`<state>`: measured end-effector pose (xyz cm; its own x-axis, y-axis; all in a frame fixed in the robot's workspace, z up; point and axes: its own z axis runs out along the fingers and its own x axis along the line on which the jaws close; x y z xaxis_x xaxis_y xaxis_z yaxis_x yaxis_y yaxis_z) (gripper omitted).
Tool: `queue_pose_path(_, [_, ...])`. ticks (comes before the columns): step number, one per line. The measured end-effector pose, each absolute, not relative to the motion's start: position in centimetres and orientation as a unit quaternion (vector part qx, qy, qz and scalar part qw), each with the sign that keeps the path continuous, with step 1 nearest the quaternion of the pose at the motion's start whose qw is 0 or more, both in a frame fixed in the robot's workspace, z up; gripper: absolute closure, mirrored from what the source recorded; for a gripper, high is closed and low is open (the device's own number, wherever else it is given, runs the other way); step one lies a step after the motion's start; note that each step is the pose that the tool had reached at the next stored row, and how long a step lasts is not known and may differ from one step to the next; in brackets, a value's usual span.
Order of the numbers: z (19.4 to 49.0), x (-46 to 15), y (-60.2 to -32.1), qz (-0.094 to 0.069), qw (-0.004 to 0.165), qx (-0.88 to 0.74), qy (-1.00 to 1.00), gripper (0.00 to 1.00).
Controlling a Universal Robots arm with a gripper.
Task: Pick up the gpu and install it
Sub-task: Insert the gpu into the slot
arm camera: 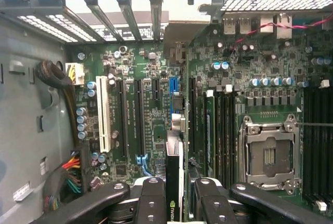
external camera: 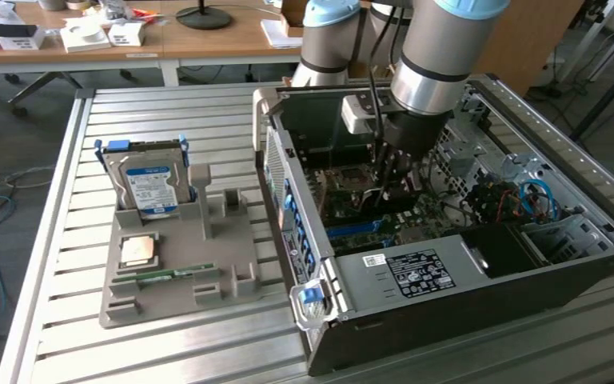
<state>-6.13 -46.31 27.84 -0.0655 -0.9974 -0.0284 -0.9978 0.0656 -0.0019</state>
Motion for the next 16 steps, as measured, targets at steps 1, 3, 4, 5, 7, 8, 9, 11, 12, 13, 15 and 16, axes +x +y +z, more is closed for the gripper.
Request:
queue_pose_path(1, [27.84,-6.3,-46.31,0.009,0.011,-0.683,0.73,0.74])
queue_pose_path(3, [27.82,-6.48,-46.3,0.009,0.011,-0.684,0.73,0.74])
queue_pose_path(4, [27.81,-6.53,-46.3,0.009,0.011,-0.684,0.73,0.74])
queue_pose_path(5, [27.79,-6.58,-46.31,0.009,0.011,-0.684,0.729,0.74])
queue_pose_path(7, [27.77,-6.67,-46.35,0.009,0.011,-0.685,0.729,0.74])
queue_pose_path(8, [27.77,-6.73,-46.4,0.009,0.011,-0.685,0.728,0.74])
queue_pose_path(9, [27.76,-6.78,-46.43,0.009,0.011,-0.686,0.728,0.74])
queue_pose_path(11, [27.75,-6.87,-46.44,0.009,0.011,-0.686,0.727,0.74])
queue_pose_path(12, [27.75,-6.91,-46.44,0.009,0.011,-0.686,0.727,0.74])
queue_pose_path(13, [27.75,-6.96,-46.45,0.009,0.011,-0.686,0.727,0.74])
queue_pose_path(15, [27.75,-7.06,-46.46,0.009,0.011,-0.687,0.727,0.74])
queue_pose_path(16, [27.75,-7.11,-46.46,0.009,0.011,-0.687,0.727,0.74])
